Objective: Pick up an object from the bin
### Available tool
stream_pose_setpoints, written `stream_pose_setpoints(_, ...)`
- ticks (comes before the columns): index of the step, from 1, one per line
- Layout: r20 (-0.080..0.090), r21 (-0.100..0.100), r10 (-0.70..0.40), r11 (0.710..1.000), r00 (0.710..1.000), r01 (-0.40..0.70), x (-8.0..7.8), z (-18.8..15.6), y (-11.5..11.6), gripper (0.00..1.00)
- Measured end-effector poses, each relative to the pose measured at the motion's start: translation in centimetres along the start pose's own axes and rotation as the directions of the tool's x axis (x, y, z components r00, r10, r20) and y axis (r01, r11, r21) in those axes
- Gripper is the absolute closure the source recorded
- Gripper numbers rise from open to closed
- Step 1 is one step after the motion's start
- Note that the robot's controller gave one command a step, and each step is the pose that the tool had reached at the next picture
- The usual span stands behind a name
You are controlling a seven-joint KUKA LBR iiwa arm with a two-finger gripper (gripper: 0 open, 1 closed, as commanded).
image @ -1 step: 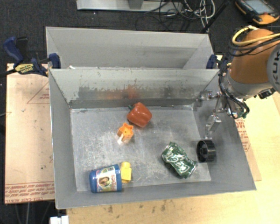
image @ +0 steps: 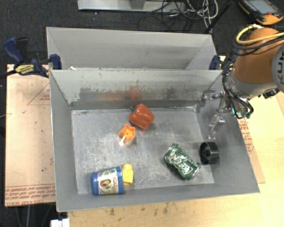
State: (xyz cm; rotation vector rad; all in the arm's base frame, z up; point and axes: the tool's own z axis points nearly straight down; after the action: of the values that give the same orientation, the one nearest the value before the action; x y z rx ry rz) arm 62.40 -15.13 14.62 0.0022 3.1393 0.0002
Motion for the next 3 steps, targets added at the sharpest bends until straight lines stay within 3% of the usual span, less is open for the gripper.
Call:
stream_pose_setpoints(1,0.005,0.001,0.004,1.0,1.0,-0.004,5.2,4.1,4.2,0.0)
stream_pose_setpoints(2,-0.009,-0.004,-0.041,0.999,0.999,0.041,8.5,6.4,6.5,0.0)
stream_pose_setpoints(3,-0.002,0.0,0.066,0.998,0.998,-0.066,10.5,5.5,8.6,0.0)
